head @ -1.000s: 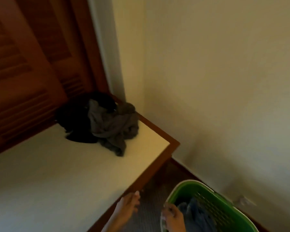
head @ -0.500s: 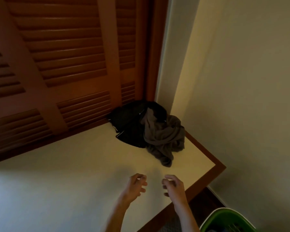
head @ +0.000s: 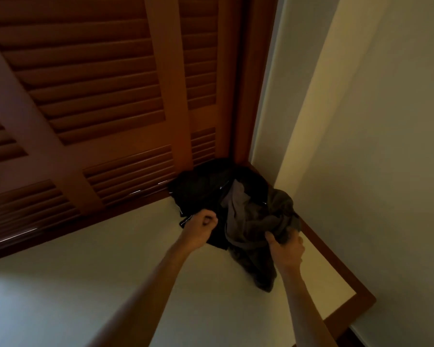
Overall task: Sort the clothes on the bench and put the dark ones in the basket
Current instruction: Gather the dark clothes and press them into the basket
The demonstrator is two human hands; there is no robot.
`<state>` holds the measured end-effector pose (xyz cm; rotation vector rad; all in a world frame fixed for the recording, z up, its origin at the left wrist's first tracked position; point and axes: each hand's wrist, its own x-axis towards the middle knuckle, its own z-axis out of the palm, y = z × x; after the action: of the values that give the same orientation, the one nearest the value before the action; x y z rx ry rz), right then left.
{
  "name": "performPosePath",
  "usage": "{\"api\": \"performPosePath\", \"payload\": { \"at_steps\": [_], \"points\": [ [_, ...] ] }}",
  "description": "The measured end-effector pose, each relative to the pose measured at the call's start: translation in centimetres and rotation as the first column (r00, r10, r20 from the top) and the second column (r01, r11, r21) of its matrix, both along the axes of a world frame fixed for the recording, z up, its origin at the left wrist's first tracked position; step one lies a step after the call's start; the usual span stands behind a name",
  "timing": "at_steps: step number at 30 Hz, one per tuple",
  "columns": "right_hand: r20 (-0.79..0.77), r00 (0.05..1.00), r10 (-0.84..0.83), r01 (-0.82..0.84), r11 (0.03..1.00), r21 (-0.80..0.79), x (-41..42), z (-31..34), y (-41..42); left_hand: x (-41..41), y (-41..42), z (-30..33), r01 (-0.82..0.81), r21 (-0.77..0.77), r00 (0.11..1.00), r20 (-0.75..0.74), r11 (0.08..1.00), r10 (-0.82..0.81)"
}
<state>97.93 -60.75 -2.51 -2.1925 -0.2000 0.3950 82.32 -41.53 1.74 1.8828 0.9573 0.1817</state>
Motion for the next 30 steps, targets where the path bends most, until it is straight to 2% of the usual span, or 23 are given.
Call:
{"api": "performPosePath", "payload": {
  "at_steps": [3,5,7,8,10,12,16,18,19,21,23,27,30],
  "points": [
    [0.103,0.990,0.096,-0.087,0.992,-0.086,4.0,1.7,3.6,5.2,4.4,1.5,0.024,0.119,0.995,-0.100,0.993,-0.012],
    [0.166,0.975,0.147,-0.134,0.987,-0.089,6.5,2.6,6.4,7.7,6.8,1.4,0.057,0.183,0.977,-0.211,0.981,-0.018],
    [0.179,0.963,0.200,-0.189,0.979,-0.076,8.9,3.0,9.5,9.5,8.6,0.7,0.111,0.214,0.946,-0.323,0.970,-0.036],
    [0.161,0.961,0.224,-0.217,0.974,-0.057,10.1,3.0,11.0,10.2,9.2,0.3,0.142,0.202,0.941,-0.332,0.969,-0.069],
    [0.072,0.966,0.248,-0.252,0.967,0.039,11.6,2.8,13.8,11.4,10.0,-0.8,0.143,0.132,0.973,-0.199,0.981,-0.116],
    [-0.040,0.967,0.251,-0.246,0.964,0.099,12.8,2.8,16.1,12.6,10.6,-1.4,0.059,0.068,0.997,-0.057,0.996,-0.055],
    [-0.056,0.937,0.344,-0.331,0.928,0.171,13.7,3.1,20.5,14.6,11.6,-0.6,-0.090,-0.026,0.996,-0.025,0.996,0.090],
    [-0.079,0.891,0.447,-0.428,0.886,0.179,13.1,3.1,22.7,14.8,12.5,-0.1,-0.148,-0.233,0.988,-0.001,0.961,0.152],
    [-0.105,0.858,0.503,-0.483,0.858,0.173,12.3,2.9,23.5,14.5,12.8,0.0,-0.182,-0.359,0.982,-0.011,0.915,0.191],
    [-0.142,0.768,0.625,-0.610,0.781,0.137,9.7,1.9,24.0,12.8,13.3,-0.3,-0.272,-0.501,0.962,-0.111,0.822,0.251],
    [-0.135,0.695,0.706,-0.699,0.708,0.101,6.5,-0.4,23.6,10.0,12.9,-1.0,-0.319,-0.478,0.947,-0.196,0.818,0.254],
    [-0.157,0.558,0.815,-0.811,0.575,0.104,-0.7,-4.2,21.0,2.6,9.8,-4.3,-0.414,-0.397,0.908,-0.245,0.819,0.341],
    [-0.227,0.451,0.863,-0.877,0.475,0.065,-7.1,-5.3,18.4,-4.5,6.8,-7.0,-0.448,-0.421,0.894,-0.206,0.788,0.398]
  ]
}}
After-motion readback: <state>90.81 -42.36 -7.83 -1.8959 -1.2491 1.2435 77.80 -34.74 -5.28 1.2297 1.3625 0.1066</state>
